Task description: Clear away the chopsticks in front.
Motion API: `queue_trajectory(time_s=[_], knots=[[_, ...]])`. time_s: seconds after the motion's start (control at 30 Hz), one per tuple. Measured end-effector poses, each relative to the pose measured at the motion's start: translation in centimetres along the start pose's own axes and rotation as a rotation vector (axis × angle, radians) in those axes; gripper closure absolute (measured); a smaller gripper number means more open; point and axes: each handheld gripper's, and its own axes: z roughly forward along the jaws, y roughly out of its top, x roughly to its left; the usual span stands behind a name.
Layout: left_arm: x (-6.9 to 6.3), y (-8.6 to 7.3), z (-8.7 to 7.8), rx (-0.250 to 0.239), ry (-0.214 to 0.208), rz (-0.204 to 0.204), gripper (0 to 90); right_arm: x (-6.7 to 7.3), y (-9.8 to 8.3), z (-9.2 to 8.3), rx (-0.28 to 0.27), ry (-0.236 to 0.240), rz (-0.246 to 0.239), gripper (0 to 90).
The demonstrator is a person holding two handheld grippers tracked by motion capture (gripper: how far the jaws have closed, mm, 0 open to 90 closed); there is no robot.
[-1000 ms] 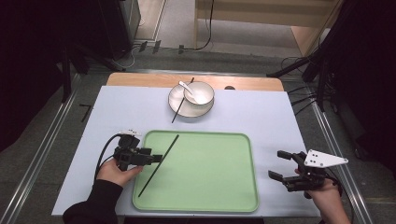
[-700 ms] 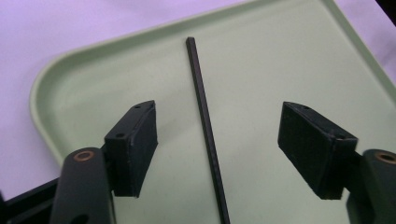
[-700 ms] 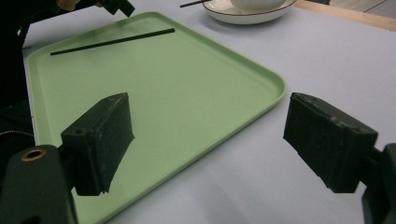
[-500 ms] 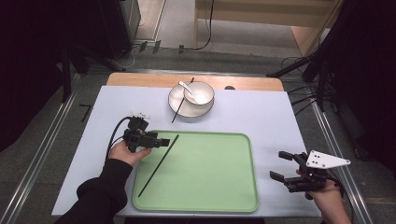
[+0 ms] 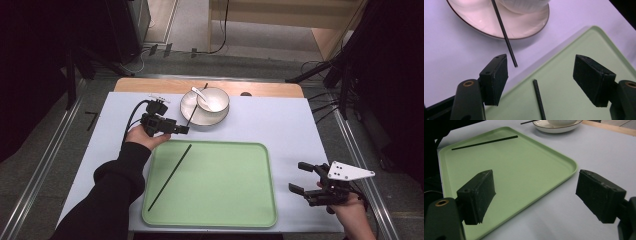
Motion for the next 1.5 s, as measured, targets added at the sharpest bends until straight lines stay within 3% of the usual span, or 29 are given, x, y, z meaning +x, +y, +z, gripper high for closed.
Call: queue_trajectory(time_s=[0.27,0.37,0.47,0.6,0.87,1.0,1.1,1.2,1.27,1.33,1.5], knots=[[0.6,2.5,2.0,0.028,0.036,0.018,30.0,0.0,0.0,-0.1,-0.001,0.001,0.000,16.3],[0.9,3.3,2.3,0.019,0.010,-0.006,30.8,0.0,-0.1,-0.1,-0.002,0.002,0.001,16.4],[1.1,4.1,3.0,0.032,0.049,0.023,32.3,-0.1,-0.1,-0.1,-0.007,0.001,0.008,16.4],[1.9,4.9,4.3,0.048,0.077,0.008,34.1,0.0,-0.1,-0.1,-0.001,0.002,0.001,16.4],[3.4,5.2,6.4,0.047,0.125,-0.015,48.8,0.0,-0.1,-0.1,0.006,0.002,-0.006,16.3],[3.6,5.3,7.2,0.067,0.123,-0.036,54.2,-0.1,-0.1,-0.1,0.001,0.002,-0.002,16.3],[3.2,5.3,7.9,0.078,0.159,-0.033,64.6,-0.1,-0.1,-0.1,0.001,0.002,-0.009,16.3],[3.2,5.2,8.7,0.096,0.165,-0.061,68.4,-0.1,-0.1,-0.1,-0.001,0.002,-0.010,16.3],[3.5,5.1,9.0,0.099,0.150,-0.114,76.0,-0.1,-0.1,-0.1,0.002,0.003,-0.009,16.3],[3.6,5.1,9.2,0.103,0.142,-0.156,78.2,-0.1,-0.1,-0.1,0.000,0.004,-0.008,16.3],[3.9,5.1,9.1,0.087,0.158,-0.196,84.9,-0.1,-0.1,-0.1,0.000,0.004,-0.005,16.3]])
